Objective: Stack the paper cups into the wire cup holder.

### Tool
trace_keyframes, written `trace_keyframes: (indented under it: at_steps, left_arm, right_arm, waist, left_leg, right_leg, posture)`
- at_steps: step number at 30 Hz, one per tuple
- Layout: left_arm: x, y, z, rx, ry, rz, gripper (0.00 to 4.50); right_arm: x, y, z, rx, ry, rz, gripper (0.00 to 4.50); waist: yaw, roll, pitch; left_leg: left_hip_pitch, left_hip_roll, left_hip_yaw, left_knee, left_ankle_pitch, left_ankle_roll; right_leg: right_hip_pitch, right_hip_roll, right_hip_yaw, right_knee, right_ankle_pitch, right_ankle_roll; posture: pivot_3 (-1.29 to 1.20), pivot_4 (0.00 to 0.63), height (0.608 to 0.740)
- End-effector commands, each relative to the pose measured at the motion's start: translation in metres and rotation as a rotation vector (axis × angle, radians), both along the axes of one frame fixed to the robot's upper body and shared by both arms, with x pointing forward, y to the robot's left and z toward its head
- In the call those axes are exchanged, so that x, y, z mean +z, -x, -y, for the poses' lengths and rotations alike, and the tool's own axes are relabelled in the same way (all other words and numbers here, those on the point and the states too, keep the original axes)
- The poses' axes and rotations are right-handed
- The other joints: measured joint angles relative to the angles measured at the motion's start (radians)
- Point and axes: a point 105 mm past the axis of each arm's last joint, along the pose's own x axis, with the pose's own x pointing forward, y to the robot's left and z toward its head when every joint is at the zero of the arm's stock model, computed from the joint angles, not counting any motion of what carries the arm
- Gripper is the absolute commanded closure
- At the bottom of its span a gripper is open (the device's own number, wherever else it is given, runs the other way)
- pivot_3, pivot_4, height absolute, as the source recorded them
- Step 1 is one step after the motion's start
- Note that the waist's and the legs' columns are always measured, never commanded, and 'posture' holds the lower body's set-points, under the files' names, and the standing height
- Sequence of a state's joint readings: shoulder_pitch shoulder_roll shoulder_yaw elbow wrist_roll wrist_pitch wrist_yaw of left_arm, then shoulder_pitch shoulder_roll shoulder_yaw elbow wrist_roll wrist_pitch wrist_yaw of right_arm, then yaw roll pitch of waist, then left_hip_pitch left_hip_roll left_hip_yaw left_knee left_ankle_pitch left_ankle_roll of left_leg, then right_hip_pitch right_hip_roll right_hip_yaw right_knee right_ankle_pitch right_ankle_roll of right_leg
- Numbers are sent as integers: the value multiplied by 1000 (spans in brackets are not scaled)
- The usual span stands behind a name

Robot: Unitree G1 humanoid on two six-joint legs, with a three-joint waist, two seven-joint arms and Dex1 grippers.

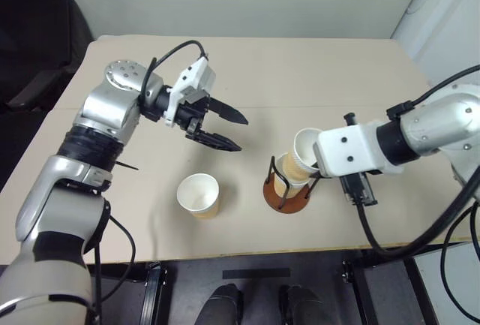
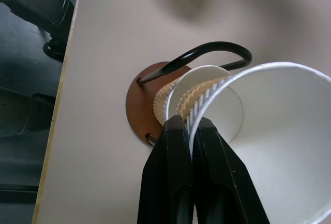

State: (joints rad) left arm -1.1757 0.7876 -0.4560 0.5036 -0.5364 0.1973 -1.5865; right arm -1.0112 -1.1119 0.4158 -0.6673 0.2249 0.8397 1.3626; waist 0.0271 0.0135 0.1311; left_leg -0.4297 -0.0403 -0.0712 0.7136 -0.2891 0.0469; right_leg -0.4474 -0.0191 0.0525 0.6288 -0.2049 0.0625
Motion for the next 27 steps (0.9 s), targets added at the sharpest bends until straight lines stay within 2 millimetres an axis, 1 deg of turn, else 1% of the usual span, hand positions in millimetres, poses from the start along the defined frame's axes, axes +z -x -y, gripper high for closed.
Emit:
trace_keyframes:
  at_steps: [1, 3, 6, 9, 10, 13, 17, 19, 22, 27]
  left_arm:
    - [14, 6, 0, -36, 0, 47, 1143]
    - [14, 6, -1, -34, -2, 48, 1143]
    - [14, 6, -1, -32, -3, 48, 1143]
    - [14, 6, -1, -31, -5, 48, 1143]
    - [14, 6, -2, -30, -6, 48, 1143]
    - [13, 6, -5, -21, -21, 49, 1143]
    - [14, 7, -12, -3, -52, 59, 1143]
    - [16, 8, -21, 19, -98, 79, 1143]
    - [17, 11, -29, 29, -154, 90, 1143]
    - [23, 19, -30, 22, -161, 46, 1143]
  right_arm:
    - [1, 1, -2, 11, 2, 18, 4296]
    - [1, 3, -7, 22, -21, 3, 3903]
    - [1, 2, -10, 20, -43, 3, 2845]
    - [9, -7, -13, -11, -99, 51, 1777]
    - [14, -12, -12, -33, -122, 77, 1452]
    - [31, -22, -3, -104, -182, 133, 1452]
    - [48, -25, 2, -159, -261, 164, 1452]
    - [56, -24, 5, -201, -330, 162, 1452]
    - [63, -18, 8, -238, -404, 146, 1452]
    - [66, -10, 10, -265, -477, 114, 1452]
  waist:
    - [0, 0, 0]
    - [0, 0, 0]
    - [0, 0, 0]
    - [-1, 0, 0]
    - [-1, 0, 0]
    - [0, 0, 0]
    - [-1, 0, 0]
    - [-1, 0, 0]
    - [-1, 0, 0]
    - [3, 0, 0]
  left_leg:
    - [0, 0, 0, 0, 0, 0]
    - [0, 0, 0, 0, 0, 0]
    - [0, 0, 0, 0, 0, 0]
    - [0, 0, 0, 0, 0, 0]
    - [0, 0, 0, 0, 0, 0]
    - [0, 0, 0, 0, 0, 0]
    - [0, 0, 0, 0, 0, 0]
    - [0, 0, 0, -1, 0, 0]
    - [0, 0, 0, -3, 0, 0]
    - [-1, 0, 0, -3, 0, 0]
  right_leg:
    - [0, 0, 0, 0, 0, 0]
    - [0, 0, 0, 0, 0, 0]
    - [0, 0, 0, 0, 0, 0]
    - [0, 0, 0, 0, 0, 0]
    - [0, 0, 0, 0, 0, 0]
    - [0, 0, 0, 0, 0, 0]
    - [0, 0, 0, 0, 0, 0]
    - [-1, 0, 0, 0, 0, 0]
    - [-1, 0, 0, -1, 0, 0]
    - [-1, 0, 0, -2, 0, 0]
  posture:
    - [0, 150, 740]
    - [0, 150, 740]
    - [0, 150, 740]
    - [0, 150, 740]
    - [0, 150, 740]
    - [0, 150, 740]
    - [0, 150, 740]
    - [0, 150, 740]
    - [0, 150, 740]
    - [0, 150, 740]
